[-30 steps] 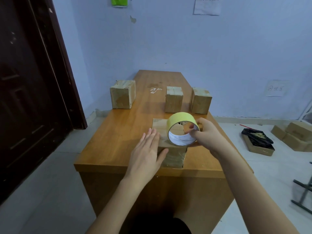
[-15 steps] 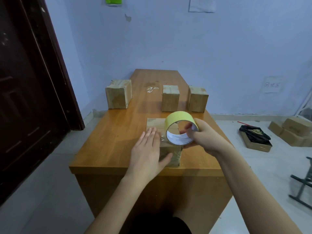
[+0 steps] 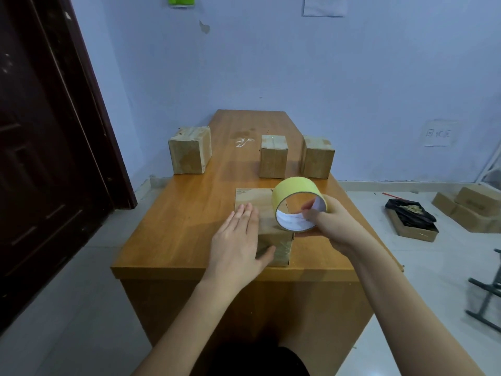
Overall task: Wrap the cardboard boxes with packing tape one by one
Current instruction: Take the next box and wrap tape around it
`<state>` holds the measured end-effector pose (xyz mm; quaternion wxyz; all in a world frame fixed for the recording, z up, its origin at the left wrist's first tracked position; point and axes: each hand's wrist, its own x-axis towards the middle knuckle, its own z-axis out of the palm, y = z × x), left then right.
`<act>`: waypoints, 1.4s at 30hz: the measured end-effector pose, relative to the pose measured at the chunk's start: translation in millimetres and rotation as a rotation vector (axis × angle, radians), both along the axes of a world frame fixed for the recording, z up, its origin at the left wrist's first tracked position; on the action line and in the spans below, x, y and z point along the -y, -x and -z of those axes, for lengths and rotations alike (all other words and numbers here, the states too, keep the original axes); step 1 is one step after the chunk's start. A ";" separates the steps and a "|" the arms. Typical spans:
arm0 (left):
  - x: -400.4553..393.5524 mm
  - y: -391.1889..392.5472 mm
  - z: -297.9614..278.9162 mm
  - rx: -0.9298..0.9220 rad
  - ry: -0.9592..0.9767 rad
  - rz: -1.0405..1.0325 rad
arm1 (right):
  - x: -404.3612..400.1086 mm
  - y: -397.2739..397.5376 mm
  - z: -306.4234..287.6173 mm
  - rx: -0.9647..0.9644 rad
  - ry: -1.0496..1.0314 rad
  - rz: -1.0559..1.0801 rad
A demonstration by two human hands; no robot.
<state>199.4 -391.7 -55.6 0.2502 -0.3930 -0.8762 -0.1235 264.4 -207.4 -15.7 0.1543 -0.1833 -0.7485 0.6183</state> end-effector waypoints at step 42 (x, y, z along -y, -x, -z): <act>-28.9 -16.4 -4.4 0.008 0.017 0.125 | -3.6 -4.0 68.3 -0.058 0.515 0.122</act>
